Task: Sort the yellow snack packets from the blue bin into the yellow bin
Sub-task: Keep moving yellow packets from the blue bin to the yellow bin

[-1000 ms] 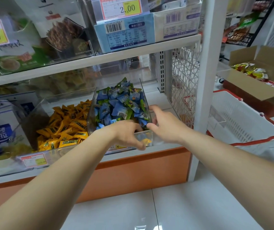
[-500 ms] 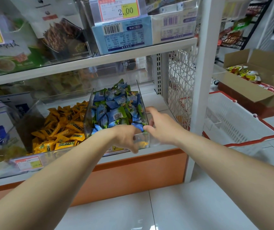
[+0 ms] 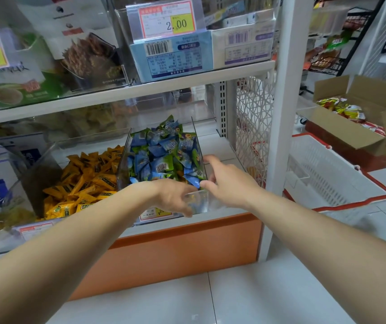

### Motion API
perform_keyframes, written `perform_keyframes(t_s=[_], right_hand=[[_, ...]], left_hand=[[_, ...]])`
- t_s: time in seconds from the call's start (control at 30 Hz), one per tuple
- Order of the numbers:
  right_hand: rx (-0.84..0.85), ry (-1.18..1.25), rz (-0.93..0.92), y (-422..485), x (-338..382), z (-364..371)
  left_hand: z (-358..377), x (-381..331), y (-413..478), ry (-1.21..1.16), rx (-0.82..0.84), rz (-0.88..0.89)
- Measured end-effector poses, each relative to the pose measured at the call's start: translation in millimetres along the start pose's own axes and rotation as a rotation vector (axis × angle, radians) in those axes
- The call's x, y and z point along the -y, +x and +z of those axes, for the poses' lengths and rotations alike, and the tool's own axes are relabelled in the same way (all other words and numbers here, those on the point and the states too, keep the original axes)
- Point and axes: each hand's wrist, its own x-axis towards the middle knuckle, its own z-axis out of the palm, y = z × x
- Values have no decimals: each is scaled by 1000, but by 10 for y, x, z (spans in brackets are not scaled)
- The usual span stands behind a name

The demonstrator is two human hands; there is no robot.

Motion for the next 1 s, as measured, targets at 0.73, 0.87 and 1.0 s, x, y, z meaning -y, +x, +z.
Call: perform_keyframes(t_s=[0.73,0.87,1.0], right_hand=[[-302,193,-76,15,241,-120],[-228,257,-122,66,553,22],[-59,314,-88,168,755,193]], left_hand=[[33,214,63,-967,-1002,-139],[-81,235,54,-1314,-1043,-282],[-136,237,20,-1589,-1062,-371]])
